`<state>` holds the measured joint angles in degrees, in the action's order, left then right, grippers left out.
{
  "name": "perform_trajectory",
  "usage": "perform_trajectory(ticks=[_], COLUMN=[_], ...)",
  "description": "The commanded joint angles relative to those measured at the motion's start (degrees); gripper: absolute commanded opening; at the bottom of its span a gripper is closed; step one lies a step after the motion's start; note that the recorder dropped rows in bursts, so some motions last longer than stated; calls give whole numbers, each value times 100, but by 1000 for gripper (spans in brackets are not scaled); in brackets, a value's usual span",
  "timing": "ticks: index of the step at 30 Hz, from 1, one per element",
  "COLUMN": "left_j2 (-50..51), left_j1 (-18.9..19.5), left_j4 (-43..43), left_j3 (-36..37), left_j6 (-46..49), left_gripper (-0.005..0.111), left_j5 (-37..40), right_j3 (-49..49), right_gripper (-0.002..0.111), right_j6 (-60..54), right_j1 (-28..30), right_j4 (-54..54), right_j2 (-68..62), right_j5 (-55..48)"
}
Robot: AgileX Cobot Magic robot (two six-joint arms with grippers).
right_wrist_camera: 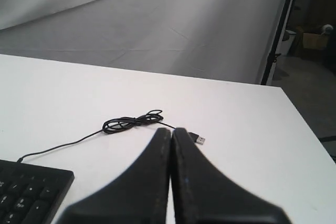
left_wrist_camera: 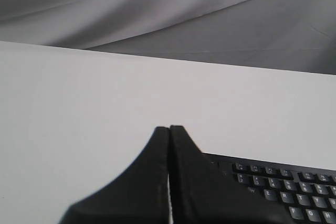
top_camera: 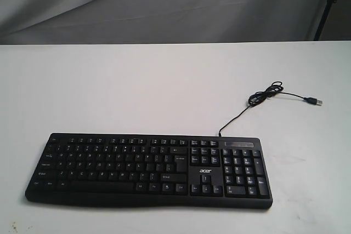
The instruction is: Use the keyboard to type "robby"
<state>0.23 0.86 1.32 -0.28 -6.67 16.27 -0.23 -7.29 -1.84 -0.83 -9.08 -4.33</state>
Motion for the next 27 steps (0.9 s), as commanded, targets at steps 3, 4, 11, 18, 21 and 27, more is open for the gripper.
perform_trajectory(ticks=[3,4,11,18,21,27], left_j2=[-23,-23,-23,-23,-23,-23], left_j1=[-20,-20,-20,-20,-20,-20], left_j4=[-54,-54,-54,-54,-54,-54], left_j3=[28,28,28,28,28,28], left_j6=[-25,-25,-25,-25,-25,-25], left_gripper=[0,0,0,0,0,0], left_j5=[-14,-14,-14,-14,-14,-14], right_j3=[23,23,23,23,23,23], right_gripper=[0,0,0,0,0,0], right_j6=[32,19,-17,-17,-17,-2], right_j1=[26,26,26,26,26,26], right_j4=[83,83,83,83,83,46], right_j2=[795,859,874,874,874,874], right_j5=[-1197,-1459,-1471,-1471,-1471,-1471])
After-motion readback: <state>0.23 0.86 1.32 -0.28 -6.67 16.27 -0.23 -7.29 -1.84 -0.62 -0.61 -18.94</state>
